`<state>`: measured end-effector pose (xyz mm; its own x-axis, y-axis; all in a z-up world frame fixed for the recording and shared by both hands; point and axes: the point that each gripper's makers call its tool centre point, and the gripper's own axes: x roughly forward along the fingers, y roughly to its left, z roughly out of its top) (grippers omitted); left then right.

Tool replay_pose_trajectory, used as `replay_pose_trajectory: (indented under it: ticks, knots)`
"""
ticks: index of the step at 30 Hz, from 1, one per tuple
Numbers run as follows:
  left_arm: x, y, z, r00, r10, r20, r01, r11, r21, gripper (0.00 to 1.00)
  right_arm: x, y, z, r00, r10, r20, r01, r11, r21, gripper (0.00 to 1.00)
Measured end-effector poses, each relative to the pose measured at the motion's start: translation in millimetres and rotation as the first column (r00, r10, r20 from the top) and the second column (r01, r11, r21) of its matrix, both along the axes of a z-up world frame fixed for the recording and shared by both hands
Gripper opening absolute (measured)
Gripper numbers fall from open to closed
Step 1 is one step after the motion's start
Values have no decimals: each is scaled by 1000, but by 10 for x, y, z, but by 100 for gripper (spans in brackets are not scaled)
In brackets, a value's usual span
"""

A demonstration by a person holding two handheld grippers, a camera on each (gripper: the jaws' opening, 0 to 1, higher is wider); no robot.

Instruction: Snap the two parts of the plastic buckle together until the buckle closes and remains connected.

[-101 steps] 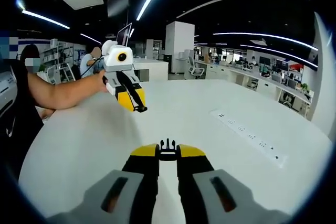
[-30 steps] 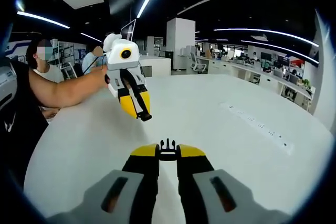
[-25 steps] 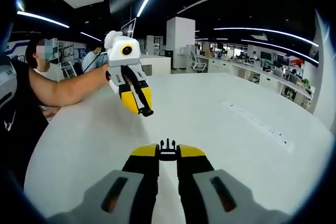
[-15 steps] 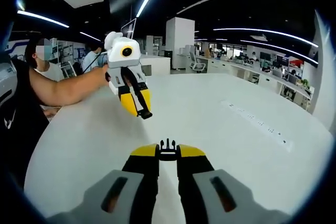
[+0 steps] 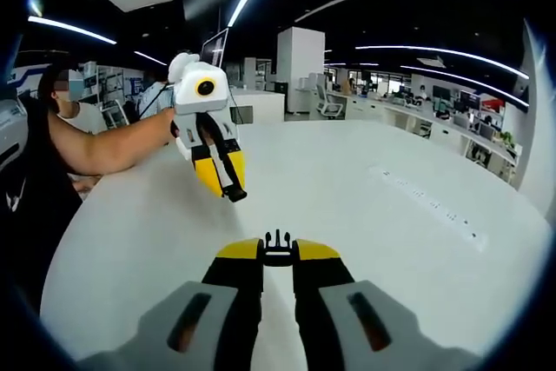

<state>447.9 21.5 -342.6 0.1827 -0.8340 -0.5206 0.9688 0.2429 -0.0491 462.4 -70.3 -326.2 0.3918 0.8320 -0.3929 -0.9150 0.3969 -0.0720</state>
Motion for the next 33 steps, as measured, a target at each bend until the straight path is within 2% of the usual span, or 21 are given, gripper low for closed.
replay_pose_trajectory:
  ticks: [5, 11, 23, 28, 33]
  knots:
    - [6, -6, 16, 1000, 2, 3, -2, 1000, -4, 10, -16, 11, 33, 1000, -2, 5, 2, 1000, 7, 12]
    - [-31, -37, 9, 1000, -13, 4, 13, 1000, 1, 10, -105, -34, -22, 1000, -4, -2, 4, 1000, -3, 12]
    - [-66, -42, 25, 1000, -27, 6, 27, 1000, 7, 10, -139, 12, -30, 1000, 10, -6, -10, 1000, -8, 12]
    - [-162, -68, -4, 999, -47, 1, 47, 999, 19, 10, -145, 12, -56, 1000, 14, -11, -15, 1000, -14, 12]
    - [-131, -31, 4, 999, -34, 9, 33, 999, 21, 11, -137, 10, -52, 1000, 12, -7, -13, 1000, -15, 12]
